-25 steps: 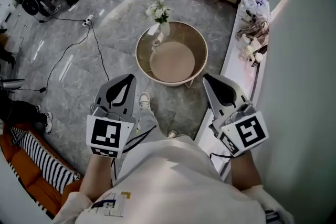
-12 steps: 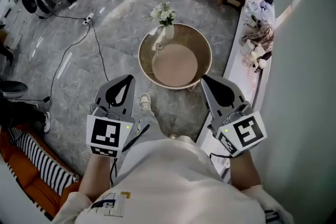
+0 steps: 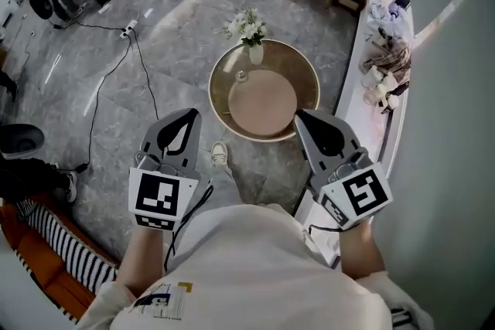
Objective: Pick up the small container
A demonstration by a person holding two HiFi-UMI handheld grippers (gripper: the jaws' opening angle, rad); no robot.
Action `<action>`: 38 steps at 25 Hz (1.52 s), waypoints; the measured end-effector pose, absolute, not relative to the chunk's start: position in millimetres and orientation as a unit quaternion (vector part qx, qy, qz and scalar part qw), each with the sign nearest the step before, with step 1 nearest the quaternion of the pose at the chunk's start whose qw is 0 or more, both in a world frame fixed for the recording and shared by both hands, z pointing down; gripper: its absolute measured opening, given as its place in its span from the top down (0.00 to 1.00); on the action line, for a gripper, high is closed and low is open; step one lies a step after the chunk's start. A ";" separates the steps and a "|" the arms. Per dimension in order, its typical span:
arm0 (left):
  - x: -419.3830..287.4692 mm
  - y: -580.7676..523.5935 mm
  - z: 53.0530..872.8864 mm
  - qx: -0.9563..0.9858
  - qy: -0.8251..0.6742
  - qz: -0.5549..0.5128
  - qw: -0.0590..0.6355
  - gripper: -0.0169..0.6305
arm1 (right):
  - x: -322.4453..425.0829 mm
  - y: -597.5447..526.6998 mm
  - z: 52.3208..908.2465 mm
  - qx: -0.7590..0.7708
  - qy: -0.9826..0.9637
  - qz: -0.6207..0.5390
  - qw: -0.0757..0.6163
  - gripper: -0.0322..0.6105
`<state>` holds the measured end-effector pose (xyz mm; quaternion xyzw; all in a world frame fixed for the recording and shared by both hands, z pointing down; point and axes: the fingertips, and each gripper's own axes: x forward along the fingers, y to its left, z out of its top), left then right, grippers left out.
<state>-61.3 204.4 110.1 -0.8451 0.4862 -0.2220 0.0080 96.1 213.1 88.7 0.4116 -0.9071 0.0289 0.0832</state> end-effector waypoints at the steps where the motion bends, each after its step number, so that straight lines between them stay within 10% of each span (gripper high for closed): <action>1: -66.7 193.5 110.7 -0.846 0.485 -0.222 0.007 0.96 | 89.8 203.1 89.9 0.412 -0.907 0.031 0.085 0.94; 38: -197.4 -109.7 136.0 -0.890 0.400 -0.217 -0.004 0.96 | -43.1 -86.8 101.6 0.489 -0.862 0.053 0.124 0.94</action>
